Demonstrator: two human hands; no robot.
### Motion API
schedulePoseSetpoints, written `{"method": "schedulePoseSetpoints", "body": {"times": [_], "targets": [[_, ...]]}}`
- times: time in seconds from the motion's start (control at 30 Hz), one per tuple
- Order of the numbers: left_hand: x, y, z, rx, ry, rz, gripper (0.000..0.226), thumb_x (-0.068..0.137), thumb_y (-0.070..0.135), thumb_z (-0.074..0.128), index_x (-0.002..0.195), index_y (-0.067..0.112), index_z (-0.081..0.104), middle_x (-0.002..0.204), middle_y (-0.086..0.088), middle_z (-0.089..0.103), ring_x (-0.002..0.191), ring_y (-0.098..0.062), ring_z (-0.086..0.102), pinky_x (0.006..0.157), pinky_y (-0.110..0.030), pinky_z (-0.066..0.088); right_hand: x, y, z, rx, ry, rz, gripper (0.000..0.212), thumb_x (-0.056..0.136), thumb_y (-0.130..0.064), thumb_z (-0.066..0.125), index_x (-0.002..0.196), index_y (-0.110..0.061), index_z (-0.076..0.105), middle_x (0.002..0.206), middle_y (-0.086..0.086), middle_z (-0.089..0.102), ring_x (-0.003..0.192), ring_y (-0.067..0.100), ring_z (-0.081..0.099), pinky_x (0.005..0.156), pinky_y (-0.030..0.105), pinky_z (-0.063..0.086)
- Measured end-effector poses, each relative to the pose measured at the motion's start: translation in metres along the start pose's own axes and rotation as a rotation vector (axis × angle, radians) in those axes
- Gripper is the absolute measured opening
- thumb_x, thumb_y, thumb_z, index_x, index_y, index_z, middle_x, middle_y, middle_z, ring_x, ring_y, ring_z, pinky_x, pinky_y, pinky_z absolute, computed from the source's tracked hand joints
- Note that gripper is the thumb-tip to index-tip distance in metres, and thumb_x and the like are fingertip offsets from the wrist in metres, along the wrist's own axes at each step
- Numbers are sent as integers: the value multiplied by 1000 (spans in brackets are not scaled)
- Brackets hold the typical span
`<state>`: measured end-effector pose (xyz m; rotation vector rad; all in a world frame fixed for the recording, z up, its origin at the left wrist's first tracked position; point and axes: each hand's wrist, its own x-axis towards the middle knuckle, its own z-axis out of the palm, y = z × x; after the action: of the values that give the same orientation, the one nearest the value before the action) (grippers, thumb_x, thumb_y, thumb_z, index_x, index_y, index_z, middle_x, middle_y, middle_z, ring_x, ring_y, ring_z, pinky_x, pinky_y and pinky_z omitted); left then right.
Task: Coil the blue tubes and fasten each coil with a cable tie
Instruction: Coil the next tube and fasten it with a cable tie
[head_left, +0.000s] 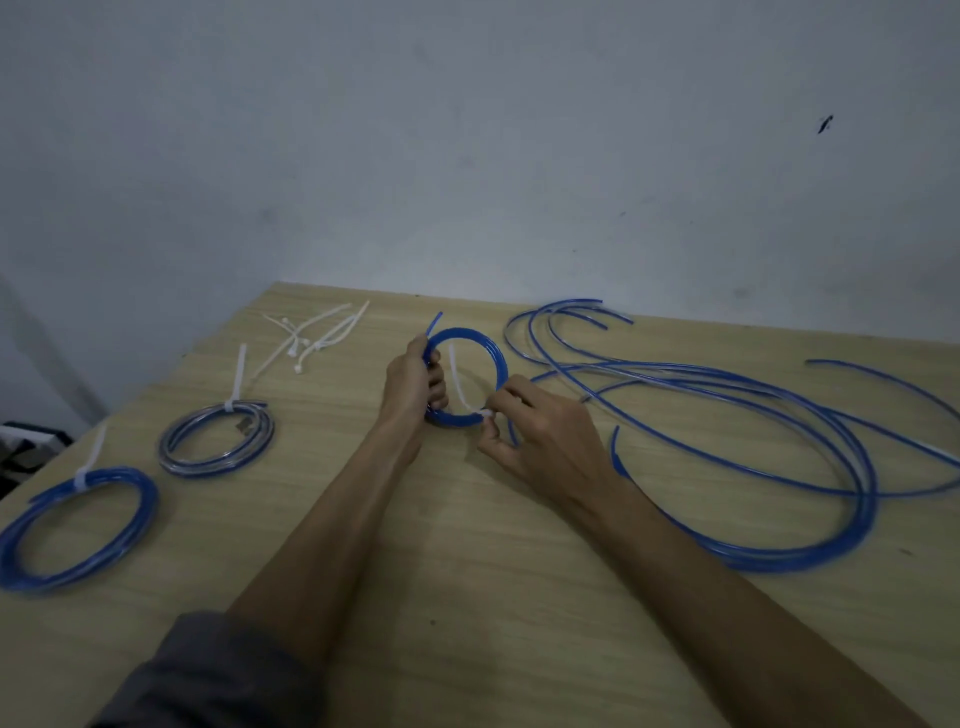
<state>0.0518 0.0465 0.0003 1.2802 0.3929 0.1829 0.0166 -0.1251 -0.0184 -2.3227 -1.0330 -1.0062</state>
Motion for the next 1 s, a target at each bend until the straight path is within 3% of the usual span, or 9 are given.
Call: {"method": "schedulePoseSetpoints", "body": {"times": [0.13,0.4,0.5,0.6,0.73,0.83,1.0], "targets": [[-13,-5,8,188,-9,69,53,104,52,35,65,19,45,46,8,32,39,-10,26,40,-24,25,2,3,-1,-121,0,-8,10,93,-20,61,87,-13,67,88,-2,64,58,14,56,46,29,44],[-21,-8,10,150,-49,103,38,100,30,58,64,22,53,47,8,30,44,-11,24,45,-26,20,4,12,1,-246,28,-110,19,100,-12,51,88,-11,66,91,1,65,57,18,53,46,35,45],[-23,-8,10,139,-85,128,24,98,29,63,81,16,72,50,7,31,44,-9,26,42,-24,21,5,14,2,-246,78,-124,19,101,-12,52,90,-11,68,91,2,67,59,20,57,46,36,47],[-25,-8,11,130,-102,155,18,94,30,68,100,15,76,52,5,34,43,-8,27,41,-23,23,8,11,1,-182,151,-89,14,100,-15,58,99,-9,70,96,5,69,71,20,65,53,35,52],[-27,-7,13,125,-114,179,13,93,27,70,97,16,73,52,3,38,45,-10,29,41,-23,23,11,5,-6,-76,192,-14,9,99,-14,63,102,-7,68,95,6,68,79,17,63,62,27,51],[-27,-6,11,103,-111,185,10,92,27,70,96,17,73,54,1,37,45,-10,29,41,-23,24,13,4,-9,31,191,76,11,100,-15,61,104,-7,67,93,4,67,75,10,57,65,16,38],[-29,-5,12,124,-78,213,11,92,29,70,97,19,74,53,5,40,46,-10,30,41,-24,26,22,-5,-18,377,182,351,16,104,-25,53,109,-15,64,87,-9,67,72,4,59,60,18,43]]}}
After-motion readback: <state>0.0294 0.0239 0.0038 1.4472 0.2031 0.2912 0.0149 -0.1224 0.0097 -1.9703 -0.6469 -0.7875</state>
